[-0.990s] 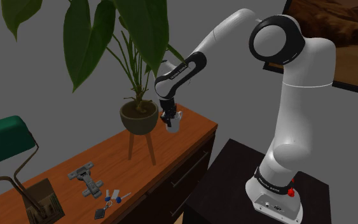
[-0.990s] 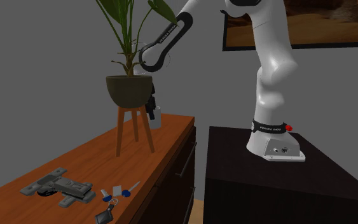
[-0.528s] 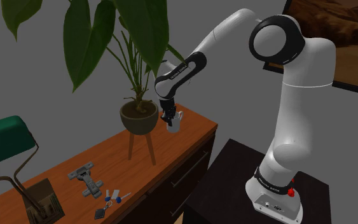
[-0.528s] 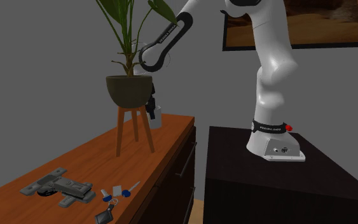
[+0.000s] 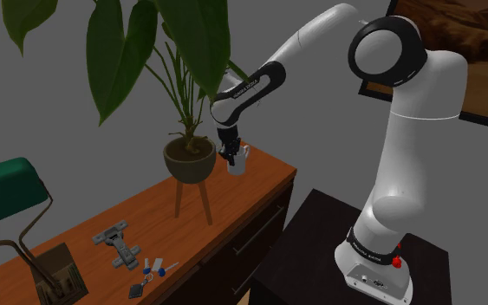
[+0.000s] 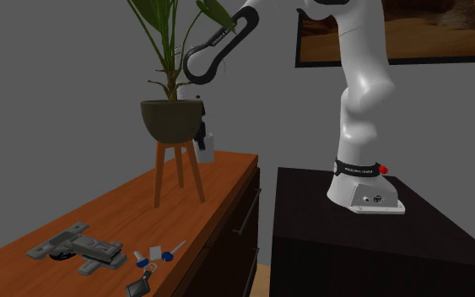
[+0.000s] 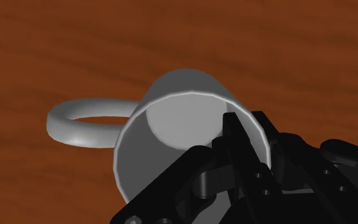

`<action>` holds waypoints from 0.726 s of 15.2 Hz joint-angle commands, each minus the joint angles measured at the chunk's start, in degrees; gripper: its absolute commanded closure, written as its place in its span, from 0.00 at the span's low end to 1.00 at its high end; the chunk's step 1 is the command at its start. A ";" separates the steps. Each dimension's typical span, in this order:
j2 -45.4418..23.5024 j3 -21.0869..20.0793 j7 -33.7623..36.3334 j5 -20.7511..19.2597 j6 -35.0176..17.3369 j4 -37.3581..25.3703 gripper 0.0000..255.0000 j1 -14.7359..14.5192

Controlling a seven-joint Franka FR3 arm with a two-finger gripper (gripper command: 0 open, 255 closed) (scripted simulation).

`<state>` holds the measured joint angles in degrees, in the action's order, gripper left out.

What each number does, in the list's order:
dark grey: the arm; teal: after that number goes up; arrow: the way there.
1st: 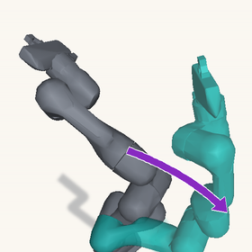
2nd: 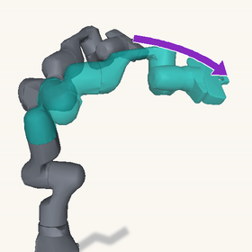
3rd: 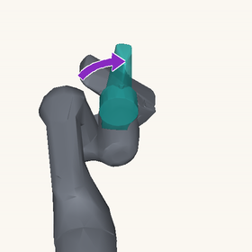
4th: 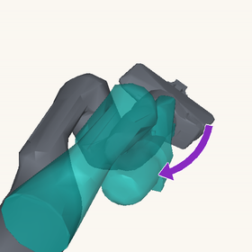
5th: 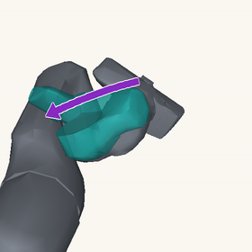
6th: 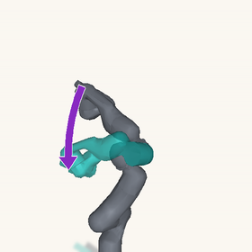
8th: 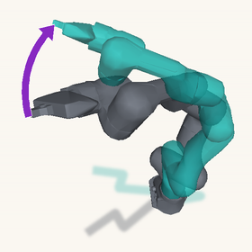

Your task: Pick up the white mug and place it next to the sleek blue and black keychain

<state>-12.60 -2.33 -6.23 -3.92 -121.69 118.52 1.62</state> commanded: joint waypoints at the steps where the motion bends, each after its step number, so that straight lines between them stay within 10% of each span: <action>1: 0.97 -0.02 -0.12 0.09 1.36 -0.38 1.00 0.02; 11: 4.76 -0.10 -0.63 0.49 8.36 -3.60 1.00 0.03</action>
<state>-8.22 -2.43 -6.82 -3.47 -114.03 115.21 1.64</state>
